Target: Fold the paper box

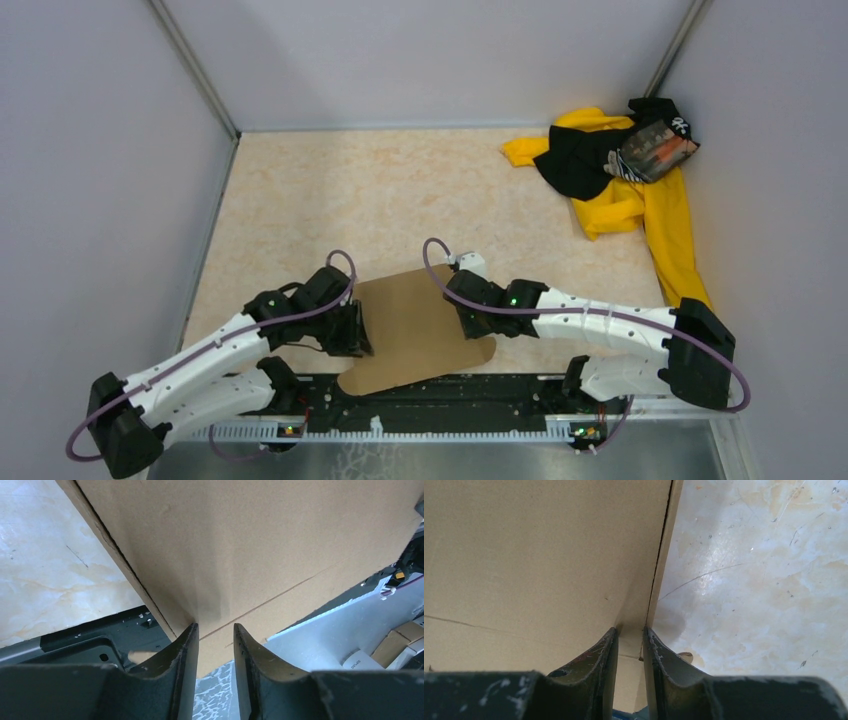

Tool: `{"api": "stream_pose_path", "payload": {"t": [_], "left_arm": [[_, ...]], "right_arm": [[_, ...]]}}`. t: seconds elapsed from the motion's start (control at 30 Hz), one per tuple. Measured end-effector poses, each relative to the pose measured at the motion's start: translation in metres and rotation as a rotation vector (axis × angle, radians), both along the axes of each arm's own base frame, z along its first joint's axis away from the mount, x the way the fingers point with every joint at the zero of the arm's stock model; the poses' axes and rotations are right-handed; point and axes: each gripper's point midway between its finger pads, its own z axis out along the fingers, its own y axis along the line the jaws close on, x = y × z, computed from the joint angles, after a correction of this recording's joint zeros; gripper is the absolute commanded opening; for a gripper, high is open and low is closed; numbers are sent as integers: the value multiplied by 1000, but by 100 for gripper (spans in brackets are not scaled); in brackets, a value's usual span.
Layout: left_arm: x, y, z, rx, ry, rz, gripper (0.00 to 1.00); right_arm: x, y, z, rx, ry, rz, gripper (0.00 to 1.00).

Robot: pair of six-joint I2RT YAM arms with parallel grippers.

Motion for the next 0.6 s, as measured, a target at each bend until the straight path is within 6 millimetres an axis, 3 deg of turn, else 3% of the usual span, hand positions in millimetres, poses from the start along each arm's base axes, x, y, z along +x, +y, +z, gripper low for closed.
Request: {"api": "stream_pose_path", "payload": {"t": [0.17,0.4,0.6], "left_arm": [[5,0,17,11,-26,4,46],[20,-3,63,-58,-142,36,49],[11,7,48,-34,-112,58,50]], "right_arm": [[0,1,0,4,2,-1,29],[-1,2,1,12,2,-2,39],[0,-1,0,-4,-4,-7,45]]}}
